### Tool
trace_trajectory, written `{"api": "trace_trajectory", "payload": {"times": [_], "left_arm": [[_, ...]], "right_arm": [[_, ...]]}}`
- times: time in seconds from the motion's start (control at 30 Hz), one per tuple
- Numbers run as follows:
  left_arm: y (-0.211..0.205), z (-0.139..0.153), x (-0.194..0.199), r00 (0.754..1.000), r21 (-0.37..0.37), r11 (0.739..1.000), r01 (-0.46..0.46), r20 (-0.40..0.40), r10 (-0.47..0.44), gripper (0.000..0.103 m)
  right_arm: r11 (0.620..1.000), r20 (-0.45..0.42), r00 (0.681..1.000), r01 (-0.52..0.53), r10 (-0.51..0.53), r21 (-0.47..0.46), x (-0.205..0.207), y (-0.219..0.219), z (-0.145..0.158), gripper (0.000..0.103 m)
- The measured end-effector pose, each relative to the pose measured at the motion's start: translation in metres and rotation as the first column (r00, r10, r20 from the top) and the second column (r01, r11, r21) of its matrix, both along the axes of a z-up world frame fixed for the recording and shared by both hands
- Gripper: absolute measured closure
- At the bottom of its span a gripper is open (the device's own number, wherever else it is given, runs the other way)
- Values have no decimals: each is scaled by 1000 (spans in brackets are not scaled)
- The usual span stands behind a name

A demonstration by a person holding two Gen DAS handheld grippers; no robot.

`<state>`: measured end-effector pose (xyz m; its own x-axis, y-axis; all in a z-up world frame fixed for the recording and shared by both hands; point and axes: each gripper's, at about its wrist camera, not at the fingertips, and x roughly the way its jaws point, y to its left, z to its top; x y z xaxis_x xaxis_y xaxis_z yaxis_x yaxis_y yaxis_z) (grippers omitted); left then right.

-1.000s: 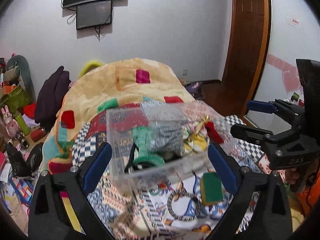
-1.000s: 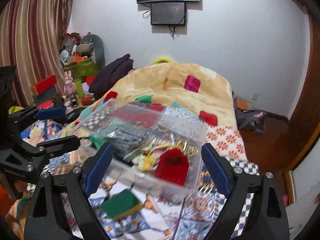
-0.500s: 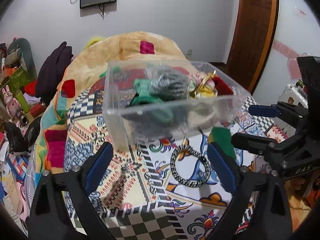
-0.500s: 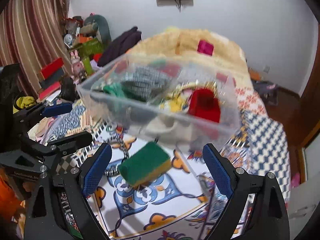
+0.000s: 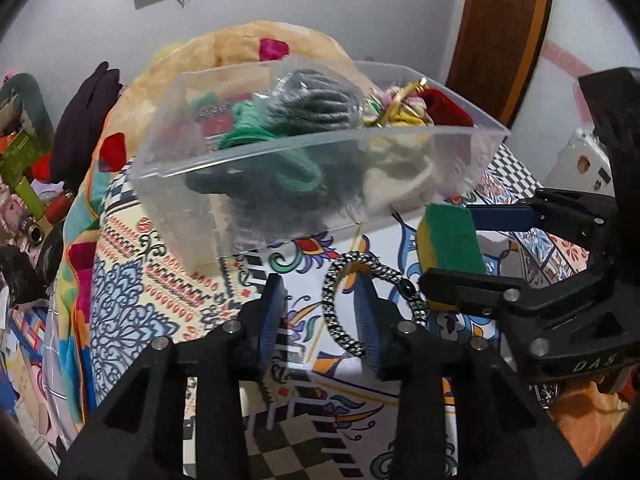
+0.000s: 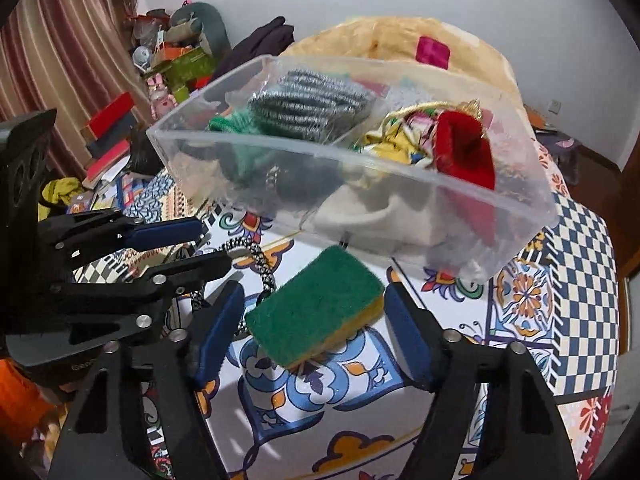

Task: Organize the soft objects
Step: 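Move both tools toward the sponge and beaded bracelet, then grasp the beaded bracelet with the left tool while the right grasps the green sponge, drop both into box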

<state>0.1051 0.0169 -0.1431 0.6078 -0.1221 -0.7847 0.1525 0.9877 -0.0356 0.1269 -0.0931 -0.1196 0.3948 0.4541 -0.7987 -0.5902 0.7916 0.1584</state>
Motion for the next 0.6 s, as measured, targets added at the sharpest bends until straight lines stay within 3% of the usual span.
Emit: {"api": "trace_trajectory", "payload": {"times": [0.3,0.6], "left_arm": [[-8,-4,5,1000,29,1000,11,-10,-11,97],[2,7,-9,1000,-31,999,-9,30,10,98]], "right_arm": [[1000,17,1000,10,-10,-1,-3,-5,3,50],[999,68,998,2,-4,32,-8,-10,19,54]]}}
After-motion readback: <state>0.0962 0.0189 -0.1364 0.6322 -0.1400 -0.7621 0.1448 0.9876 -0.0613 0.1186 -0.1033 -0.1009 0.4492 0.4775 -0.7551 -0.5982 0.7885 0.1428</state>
